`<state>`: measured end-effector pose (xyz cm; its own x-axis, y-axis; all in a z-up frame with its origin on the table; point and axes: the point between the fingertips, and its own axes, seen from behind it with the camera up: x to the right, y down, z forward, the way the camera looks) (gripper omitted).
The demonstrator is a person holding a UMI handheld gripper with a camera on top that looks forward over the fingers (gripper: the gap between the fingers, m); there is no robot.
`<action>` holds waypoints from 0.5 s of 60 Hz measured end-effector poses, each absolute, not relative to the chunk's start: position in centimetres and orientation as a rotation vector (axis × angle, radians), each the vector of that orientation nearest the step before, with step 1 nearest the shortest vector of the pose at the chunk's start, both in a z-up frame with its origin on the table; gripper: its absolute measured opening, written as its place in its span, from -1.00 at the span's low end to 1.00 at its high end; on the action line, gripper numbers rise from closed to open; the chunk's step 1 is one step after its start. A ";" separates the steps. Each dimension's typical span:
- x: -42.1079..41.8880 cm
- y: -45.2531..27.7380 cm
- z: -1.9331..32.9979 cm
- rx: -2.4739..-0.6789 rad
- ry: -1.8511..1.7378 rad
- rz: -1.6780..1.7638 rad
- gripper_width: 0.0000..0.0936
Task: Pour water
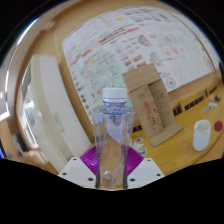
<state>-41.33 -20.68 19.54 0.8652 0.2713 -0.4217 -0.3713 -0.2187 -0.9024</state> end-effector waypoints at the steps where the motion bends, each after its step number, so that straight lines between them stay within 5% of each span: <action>1: -41.2 -20.3 20.4 -1.678 0.104 0.630 -0.36; 17: -33.7 -17.6 30.2 -1.352 0.570 1.473 -0.37; 30: -25.0 -14.2 28.1 -0.955 1.014 1.962 -0.37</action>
<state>-25.00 -14.23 28.06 -0.4669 0.2555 -0.8466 -0.8385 -0.4321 0.3321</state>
